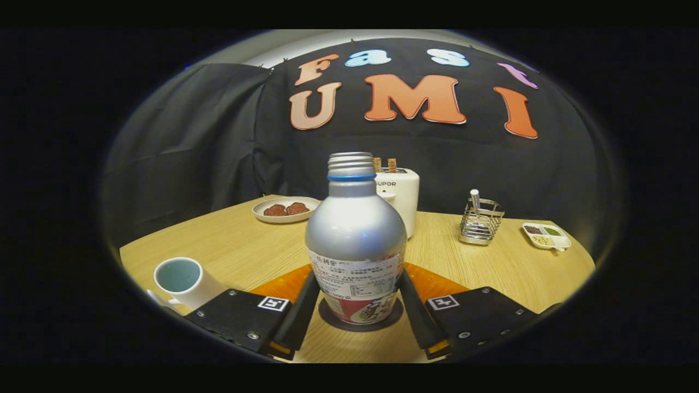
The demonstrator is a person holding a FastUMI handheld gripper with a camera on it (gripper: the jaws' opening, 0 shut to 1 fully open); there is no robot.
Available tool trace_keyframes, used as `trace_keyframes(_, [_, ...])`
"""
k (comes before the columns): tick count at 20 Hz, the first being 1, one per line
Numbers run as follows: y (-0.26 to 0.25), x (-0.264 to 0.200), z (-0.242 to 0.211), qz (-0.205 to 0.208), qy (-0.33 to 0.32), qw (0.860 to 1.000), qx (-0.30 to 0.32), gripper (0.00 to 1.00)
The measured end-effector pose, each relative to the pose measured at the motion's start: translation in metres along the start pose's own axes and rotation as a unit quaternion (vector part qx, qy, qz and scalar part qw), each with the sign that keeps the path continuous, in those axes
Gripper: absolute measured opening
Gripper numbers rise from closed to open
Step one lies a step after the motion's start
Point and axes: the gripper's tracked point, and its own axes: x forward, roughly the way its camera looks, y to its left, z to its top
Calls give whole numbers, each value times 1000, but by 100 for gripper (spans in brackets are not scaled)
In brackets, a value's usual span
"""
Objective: Take the bottle from table, then pour the juice into the cup, finally place the bottle on the coaster
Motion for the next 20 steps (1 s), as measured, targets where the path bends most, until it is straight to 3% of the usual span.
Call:
trace_keyframes(8, [5,2,-2,2,-4,1000,-2,78])
trace_keyframes(10, [7,-2,-2,6,-2,1000,4,81])
trace_keyframes(12, [1,-8,4,-1,-5,1000,9,93])
trace_keyframes(13, [-2,-14,9,-6,-10,1000,8,97])
trace_keyframes(20, [-12,-68,64,-4,-79,997,2,97])
